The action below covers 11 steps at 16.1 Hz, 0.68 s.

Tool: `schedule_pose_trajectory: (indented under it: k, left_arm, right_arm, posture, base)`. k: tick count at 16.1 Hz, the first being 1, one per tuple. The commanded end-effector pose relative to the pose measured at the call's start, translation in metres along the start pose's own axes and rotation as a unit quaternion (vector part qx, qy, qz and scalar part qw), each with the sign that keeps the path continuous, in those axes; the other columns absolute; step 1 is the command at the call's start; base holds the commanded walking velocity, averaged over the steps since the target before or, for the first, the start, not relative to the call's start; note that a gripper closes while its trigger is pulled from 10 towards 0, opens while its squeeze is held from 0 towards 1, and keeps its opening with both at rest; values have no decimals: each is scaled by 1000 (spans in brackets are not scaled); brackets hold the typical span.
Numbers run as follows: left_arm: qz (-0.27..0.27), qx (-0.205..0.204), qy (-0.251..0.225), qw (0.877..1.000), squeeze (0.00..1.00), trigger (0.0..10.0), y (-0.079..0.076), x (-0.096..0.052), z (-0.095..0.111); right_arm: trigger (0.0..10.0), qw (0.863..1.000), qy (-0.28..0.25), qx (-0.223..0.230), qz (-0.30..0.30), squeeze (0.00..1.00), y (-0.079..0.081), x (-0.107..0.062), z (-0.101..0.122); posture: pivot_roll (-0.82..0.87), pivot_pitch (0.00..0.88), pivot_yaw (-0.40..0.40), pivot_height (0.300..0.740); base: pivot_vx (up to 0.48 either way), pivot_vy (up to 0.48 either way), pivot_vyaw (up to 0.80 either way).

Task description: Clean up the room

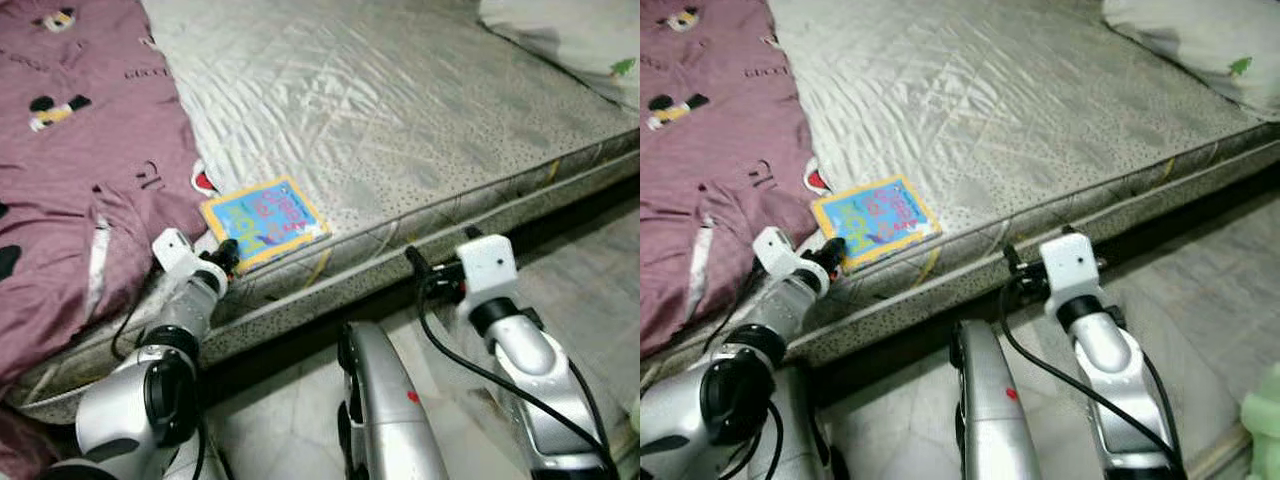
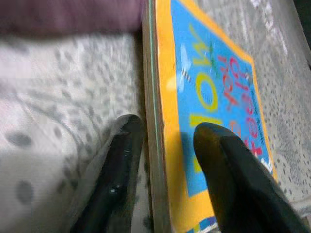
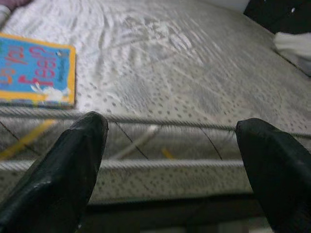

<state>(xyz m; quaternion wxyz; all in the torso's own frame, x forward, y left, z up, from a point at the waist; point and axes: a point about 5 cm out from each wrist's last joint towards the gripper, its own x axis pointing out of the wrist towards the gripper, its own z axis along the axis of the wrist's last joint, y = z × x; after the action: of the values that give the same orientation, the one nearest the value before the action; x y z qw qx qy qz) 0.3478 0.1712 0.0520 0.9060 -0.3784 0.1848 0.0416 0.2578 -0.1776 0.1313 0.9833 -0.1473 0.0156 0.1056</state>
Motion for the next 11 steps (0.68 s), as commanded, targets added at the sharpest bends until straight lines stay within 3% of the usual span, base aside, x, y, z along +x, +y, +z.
schedule_pose_trajectory:
  k: [1, 7, 8, 9, 10, 11]
  left_arm:
    - [8, -8, 3, 1000, 1000, 10000, 2, 0, -3]
    - [24, -8, 21, 999, 1000, 10000, 11, -3, -9]
    - [12, -21, 20, 1000, 0, 10000, 7, -2, -7]
    - [10, -22, 20, 1000, 0, 10000, 6, -2, -7]
    - [0, -19, 24, 1000, 0, 8431, 2, -1, -7]
    - [-10, -18, 25, 999, 0, 0, -2, 0, -7]
  right_arm:
    - [10000, 1000, -3, -4, -2, 0, -3, -3, 5]
    - [10000, 1000, 9, -9, -2, 0, -6, -10, 7]
    - [10000, 1000, 11, -12, -5, 0, -8, -12, 9]
    - [10000, 1000, 11, -13, -6, 0, -9, -13, 10]
    - [10000, 1000, 12, -16, -8, 0, -11, -14, 10]
    - [10000, 1000, 14, -18, -8, 0, -13, -15, 11]
  posture:
    - [-369, 180, -31, 483]
    - [-393, 198, -42, 483]
    - [-413, 199, -43, 483]
    - [-415, 200, -43, 483]
    - [-421, 201, -44, 483]
    - [-425, 202, -46, 483]
  base:
    - [0, 0, 0]
    - [0, 0, 0]
    - [0, 0, 0]
    - [0, 0, 0]
    - [0, 0, 0]
    - [0, 0, 0]
